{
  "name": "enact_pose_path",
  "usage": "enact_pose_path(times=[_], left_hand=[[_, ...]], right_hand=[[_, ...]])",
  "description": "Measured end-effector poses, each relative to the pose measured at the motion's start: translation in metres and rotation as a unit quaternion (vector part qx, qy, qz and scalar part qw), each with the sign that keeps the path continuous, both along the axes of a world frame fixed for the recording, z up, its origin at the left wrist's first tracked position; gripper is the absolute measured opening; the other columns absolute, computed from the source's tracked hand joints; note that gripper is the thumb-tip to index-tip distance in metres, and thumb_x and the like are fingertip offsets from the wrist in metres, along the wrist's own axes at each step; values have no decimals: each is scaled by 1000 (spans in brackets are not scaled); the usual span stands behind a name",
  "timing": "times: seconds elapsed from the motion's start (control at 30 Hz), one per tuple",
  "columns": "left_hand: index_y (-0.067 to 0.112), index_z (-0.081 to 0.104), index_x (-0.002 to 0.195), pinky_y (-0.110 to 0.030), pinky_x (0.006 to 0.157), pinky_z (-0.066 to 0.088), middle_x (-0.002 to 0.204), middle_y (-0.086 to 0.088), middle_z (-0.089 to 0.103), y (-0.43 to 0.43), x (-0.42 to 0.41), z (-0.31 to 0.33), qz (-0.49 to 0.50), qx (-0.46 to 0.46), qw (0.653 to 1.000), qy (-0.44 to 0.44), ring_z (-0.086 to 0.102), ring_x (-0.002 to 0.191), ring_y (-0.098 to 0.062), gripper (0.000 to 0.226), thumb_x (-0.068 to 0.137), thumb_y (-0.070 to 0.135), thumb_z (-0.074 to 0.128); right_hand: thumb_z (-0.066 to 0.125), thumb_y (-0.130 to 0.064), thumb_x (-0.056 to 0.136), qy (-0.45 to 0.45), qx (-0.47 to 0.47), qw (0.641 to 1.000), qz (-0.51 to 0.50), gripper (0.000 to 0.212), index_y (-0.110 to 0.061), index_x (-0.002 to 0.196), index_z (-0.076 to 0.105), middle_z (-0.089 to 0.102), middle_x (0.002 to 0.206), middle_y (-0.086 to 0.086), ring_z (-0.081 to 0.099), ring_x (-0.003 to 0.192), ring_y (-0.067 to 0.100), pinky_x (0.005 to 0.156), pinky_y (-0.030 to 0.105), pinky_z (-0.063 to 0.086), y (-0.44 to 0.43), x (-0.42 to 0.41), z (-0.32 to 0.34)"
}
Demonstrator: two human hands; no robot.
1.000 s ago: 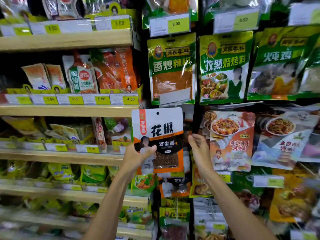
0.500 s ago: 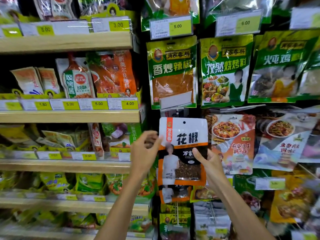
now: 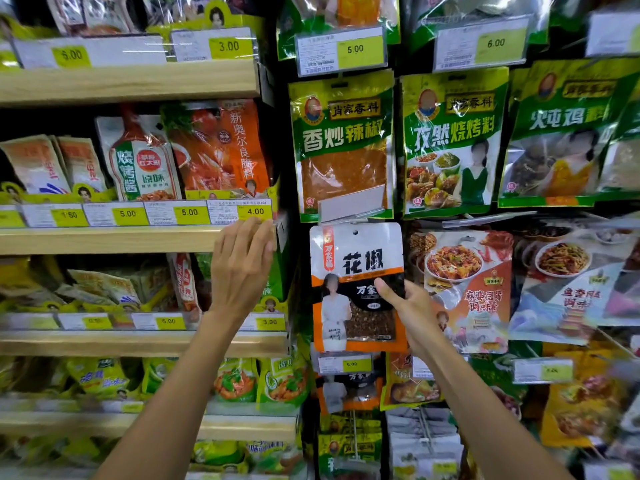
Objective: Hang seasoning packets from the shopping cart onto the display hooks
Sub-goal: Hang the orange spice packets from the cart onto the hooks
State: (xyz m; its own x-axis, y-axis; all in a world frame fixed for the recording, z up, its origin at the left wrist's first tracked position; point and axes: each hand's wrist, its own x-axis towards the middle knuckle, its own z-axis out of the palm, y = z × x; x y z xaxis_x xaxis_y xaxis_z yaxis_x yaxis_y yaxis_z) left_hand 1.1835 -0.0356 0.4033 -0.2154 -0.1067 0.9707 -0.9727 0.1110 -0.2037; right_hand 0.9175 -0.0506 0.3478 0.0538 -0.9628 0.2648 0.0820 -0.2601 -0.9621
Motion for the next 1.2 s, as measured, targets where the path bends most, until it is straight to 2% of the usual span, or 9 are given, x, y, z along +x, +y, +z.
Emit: enact_pose_path(times=[0.17, 0.33, 0.4, 0.5, 0.57, 0.77, 1.0, 1.07, 1.2], left_hand=[[-3, 59, 116, -41, 98, 39, 112, -21, 64, 2, 3, -1, -17, 10, 1000, 2, 53, 108, -31, 28, 95, 13, 50], [-3, 61, 116, -42, 98, 41, 115, -21, 63, 5, 6, -1, -25, 22, 999, -5, 55, 108, -32, 28, 95, 13, 50], [-2, 60, 116, -43, 97, 42, 115, -21, 63, 5, 7, 0, -28, 26, 999, -12, 55, 109, -32, 28, 94, 13, 51], [-2, 60, 116, -44, 97, 43, 115, -21, 63, 6, 9, 0, -30, 30, 999, -18, 54, 110, -31, 28, 94, 12, 52], [-3, 60, 116, -43, 97, 43, 115, -21, 63, 6, 10, 0, -27, 34, 999, -22, 54, 110, -31, 29, 94, 13, 52], [-4, 61, 117, -43, 97, 44, 116, -21, 63, 11, 11, 3, -22, 62, 997, -26, 60, 107, -35, 30, 92, 12, 54], [-4, 61, 116, -45, 98, 44, 119, -21, 62, 24, -15, -3, -59, 22, 998, -9, 55, 112, -33, 27, 91, 4, 54], [-3, 62, 114, -44, 97, 42, 118, -20, 62, 28, -37, -17, -91, 29, 995, -10, 53, 111, -32, 26, 91, 3, 53], [-4, 66, 106, -42, 93, 44, 107, -19, 66, 33, -103, -59, -167, 135, 976, 24, 61, 102, -33, 25, 92, 7, 48]], right_hand=[[70, -42, 75, -9, 6, 1000, 0, 26, -24, 95, 70, 74, 93, -16, 67, 89, -3, 78, 19, 48, -6, 1, 0], [68, -33, 84, 1, 26, 1000, -14, 9, -26, 90, 69, 74, 85, -18, 67, 79, -8, 60, 6, 47, -16, 8, 0], [68, -32, 85, 7, 31, 999, -22, 14, -20, 91, 70, 75, 84, -11, 68, 81, -2, 69, 13, 50, -24, 11, 1], [68, -31, 87, 15, 39, 998, -48, 30, -7, 104, 68, 71, 105, 6, 65, 101, 19, 95, 40, 49, -39, 16, 5], [69, -29, 87, 13, 43, 997, -66, 38, -1, 112, 65, 67, 114, 13, 61, 110, 28, 99, 45, 46, -50, 20, 9], [64, -27, 91, 16, 69, 991, -113, 43, 1, 122, 58, 62, 122, 14, 56, 116, 29, 96, 35, 43, -77, 31, 17], [51, -23, 98, 123, 25, 981, -151, 39, -3, 131, 47, 58, 127, 14, 53, 119, 28, 93, 31, 42, -42, 18, 4], [50, -22, 99, 142, -15, 978, -152, 34, -5, 128, 50, 60, 120, 10, 56, 115, 23, 92, 30, 46, -18, 10, -3], [48, -24, 100, 142, -48, 972, -180, 20, -13, 114, 58, 60, 96, -4, 59, 89, 3, 71, 6, 44, 32, -31, -21]])
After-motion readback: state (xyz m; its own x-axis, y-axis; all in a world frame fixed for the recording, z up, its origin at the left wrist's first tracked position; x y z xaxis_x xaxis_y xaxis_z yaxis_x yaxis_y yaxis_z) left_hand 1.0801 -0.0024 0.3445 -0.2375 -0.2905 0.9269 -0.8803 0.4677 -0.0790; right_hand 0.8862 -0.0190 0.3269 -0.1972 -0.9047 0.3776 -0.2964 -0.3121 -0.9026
